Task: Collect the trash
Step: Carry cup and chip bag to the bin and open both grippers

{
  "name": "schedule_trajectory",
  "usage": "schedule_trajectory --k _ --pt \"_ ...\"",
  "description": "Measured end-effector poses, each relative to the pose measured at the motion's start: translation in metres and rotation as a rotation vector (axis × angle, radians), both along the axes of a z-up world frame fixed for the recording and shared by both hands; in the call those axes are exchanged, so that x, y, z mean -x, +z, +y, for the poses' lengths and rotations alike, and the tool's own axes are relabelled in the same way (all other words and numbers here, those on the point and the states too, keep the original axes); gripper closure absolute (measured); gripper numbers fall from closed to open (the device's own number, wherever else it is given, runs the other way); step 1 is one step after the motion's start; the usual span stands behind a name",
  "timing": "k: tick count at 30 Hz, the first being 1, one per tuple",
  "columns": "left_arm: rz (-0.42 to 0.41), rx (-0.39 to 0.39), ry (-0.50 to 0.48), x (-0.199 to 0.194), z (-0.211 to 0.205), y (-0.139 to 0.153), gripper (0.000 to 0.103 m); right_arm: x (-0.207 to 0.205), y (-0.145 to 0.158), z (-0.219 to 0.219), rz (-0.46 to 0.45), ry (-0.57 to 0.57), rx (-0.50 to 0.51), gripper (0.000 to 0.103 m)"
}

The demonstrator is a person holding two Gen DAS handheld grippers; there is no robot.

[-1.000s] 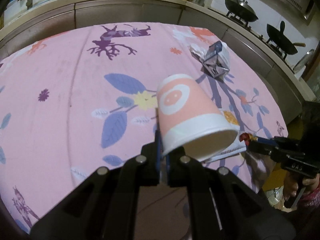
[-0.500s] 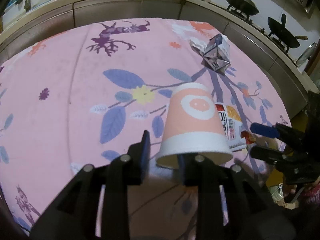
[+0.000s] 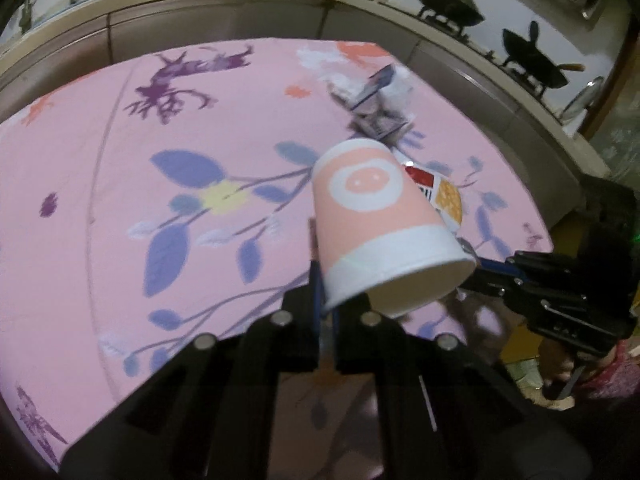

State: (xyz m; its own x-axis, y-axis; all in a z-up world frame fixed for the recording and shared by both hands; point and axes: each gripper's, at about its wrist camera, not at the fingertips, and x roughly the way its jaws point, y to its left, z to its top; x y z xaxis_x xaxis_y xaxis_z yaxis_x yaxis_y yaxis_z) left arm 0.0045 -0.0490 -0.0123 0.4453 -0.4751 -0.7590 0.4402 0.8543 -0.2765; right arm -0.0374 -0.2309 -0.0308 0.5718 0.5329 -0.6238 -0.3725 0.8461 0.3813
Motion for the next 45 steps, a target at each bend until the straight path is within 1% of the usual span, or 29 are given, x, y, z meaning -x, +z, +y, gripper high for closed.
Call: schedule_trajectory --k 3,5,9,12,15,16,18,20,22,25,29,31,32,33,34,35,36,39,41,45 --pt "0.001 0.022 -0.035 -0.004 -0.016 0.008 0.099 0.006 0.007 -0.024 -0.018 -0.059 -0.034 0.101" --pt "0.001 0.025 -0.069 -0.01 -0.035 0.013 0.099 0.008 0.008 -0.039 -0.025 -0.1 -0.049 0.101" --pt "0.018 0.026 -0.151 -0.027 -0.087 0.022 0.099 0.012 0.009 -0.084 -0.042 -0.214 -0.087 0.101" --pt "0.044 0.032 -0.225 -0.047 -0.14 0.028 0.099 0.016 0.008 -0.131 -0.057 -0.329 -0.122 0.101" --pt "0.043 0.025 -0.316 -0.069 -0.209 0.039 0.099 0.016 0.008 -0.179 -0.064 -0.444 -0.156 0.101" --pt "0.038 0.019 -0.33 -0.073 -0.222 0.04 0.099 0.016 0.008 -0.196 -0.067 -0.484 -0.165 0.101" --pt "0.032 0.009 -0.373 -0.088 -0.269 0.045 0.099 0.015 0.009 -0.232 -0.074 -0.574 -0.182 0.101" --pt "0.045 0.006 -0.408 -0.105 -0.315 0.048 0.099 0.013 0.009 -0.271 -0.076 -0.665 -0.202 0.101" --pt "0.062 0.0 -0.428 -0.118 -0.349 0.046 0.099 0.007 0.008 -0.299 -0.079 -0.727 -0.196 0.101" --pt "0.089 -0.027 -0.436 -0.138 -0.401 0.037 0.099 -0.008 0.004 -0.336 -0.061 -0.778 -0.173 0.101" --pt "0.116 -0.08 -0.427 -0.159 -0.45 0.018 0.099 -0.026 -0.006 -0.367 -0.024 -0.812 -0.17 0.1" --pt "0.133 -0.098 -0.423 -0.168 -0.468 0.008 0.099 -0.035 -0.013 -0.379 -0.006 -0.819 -0.171 0.099" --pt "0.14 -0.108 -0.427 -0.17 -0.475 0.004 0.098 -0.037 -0.018 -0.384 0.003 -0.821 -0.173 0.096" --pt "0.15 -0.128 -0.432 -0.172 -0.484 -0.002 0.096 -0.041 -0.022 -0.387 0.008 -0.821 -0.179 0.088" --pt "0.156 -0.141 -0.426 -0.17 -0.486 -0.007 0.082 -0.046 -0.025 -0.389 0.014 -0.821 -0.185 0.081" --pt "0.16 -0.147 -0.413 -0.171 -0.488 -0.01 0.066 -0.041 -0.028 -0.388 0.017 -0.828 -0.185 0.058" --pt "0.159 -0.14 -0.402 -0.172 -0.489 -0.012 0.063 -0.04 -0.031 -0.39 0.013 -0.844 -0.185 0.045" --pt "0.168 -0.112 -0.391 -0.171 -0.488 -0.013 0.062 -0.035 -0.028 -0.39 -0.031 -0.868 -0.171 0.045" --pt "0.162 -0.098 -0.392 -0.168 -0.485 -0.009 0.062 -0.026 -0.024 -0.391 -0.063 -0.89 -0.19 0.045" --pt "0.073 -0.062 -0.399 -0.151 -0.466 0.016 0.062 0.001 -0.016 -0.388 -0.124 -0.945 -0.237 0.045"
